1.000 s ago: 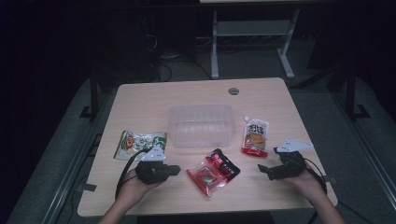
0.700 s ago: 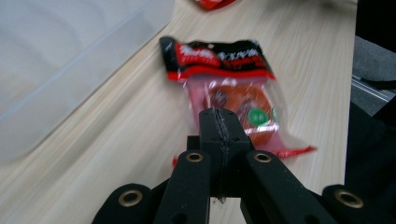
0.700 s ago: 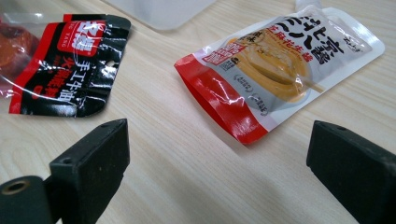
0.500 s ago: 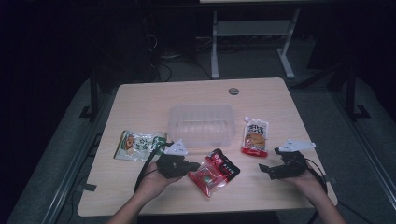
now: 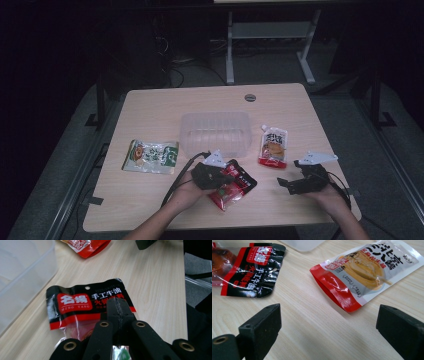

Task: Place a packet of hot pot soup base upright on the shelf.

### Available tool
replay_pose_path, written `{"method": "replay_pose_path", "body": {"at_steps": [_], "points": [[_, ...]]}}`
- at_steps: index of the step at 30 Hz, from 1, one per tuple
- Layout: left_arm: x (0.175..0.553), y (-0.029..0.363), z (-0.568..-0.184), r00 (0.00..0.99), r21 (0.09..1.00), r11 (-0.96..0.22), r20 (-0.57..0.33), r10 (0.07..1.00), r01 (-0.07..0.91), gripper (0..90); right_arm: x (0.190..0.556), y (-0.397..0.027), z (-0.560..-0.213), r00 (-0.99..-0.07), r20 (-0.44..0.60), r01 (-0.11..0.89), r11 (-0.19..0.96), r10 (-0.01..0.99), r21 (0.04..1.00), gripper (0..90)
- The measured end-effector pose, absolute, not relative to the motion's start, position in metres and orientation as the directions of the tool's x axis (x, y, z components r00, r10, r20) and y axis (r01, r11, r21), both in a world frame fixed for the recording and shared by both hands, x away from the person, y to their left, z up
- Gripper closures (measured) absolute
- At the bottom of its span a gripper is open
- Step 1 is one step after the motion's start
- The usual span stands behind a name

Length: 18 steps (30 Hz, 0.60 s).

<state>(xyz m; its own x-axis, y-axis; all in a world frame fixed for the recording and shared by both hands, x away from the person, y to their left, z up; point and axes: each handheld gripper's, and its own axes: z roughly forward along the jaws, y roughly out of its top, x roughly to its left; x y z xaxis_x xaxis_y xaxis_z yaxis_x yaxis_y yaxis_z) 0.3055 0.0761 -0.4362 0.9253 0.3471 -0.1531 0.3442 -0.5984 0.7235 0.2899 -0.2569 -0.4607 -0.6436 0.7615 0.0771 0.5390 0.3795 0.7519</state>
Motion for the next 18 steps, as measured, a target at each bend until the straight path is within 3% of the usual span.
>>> {"method": "replay_pose_path", "body": {"at_steps": [18], "points": [[0.303,0.066,-0.452,0.936,0.678,-0.654,-0.163,0.310,0.335,89.8,0.287,-0.261,-0.460,-0.635,0.080,0.543,0.371,0.768,0.754,6.2]]}}
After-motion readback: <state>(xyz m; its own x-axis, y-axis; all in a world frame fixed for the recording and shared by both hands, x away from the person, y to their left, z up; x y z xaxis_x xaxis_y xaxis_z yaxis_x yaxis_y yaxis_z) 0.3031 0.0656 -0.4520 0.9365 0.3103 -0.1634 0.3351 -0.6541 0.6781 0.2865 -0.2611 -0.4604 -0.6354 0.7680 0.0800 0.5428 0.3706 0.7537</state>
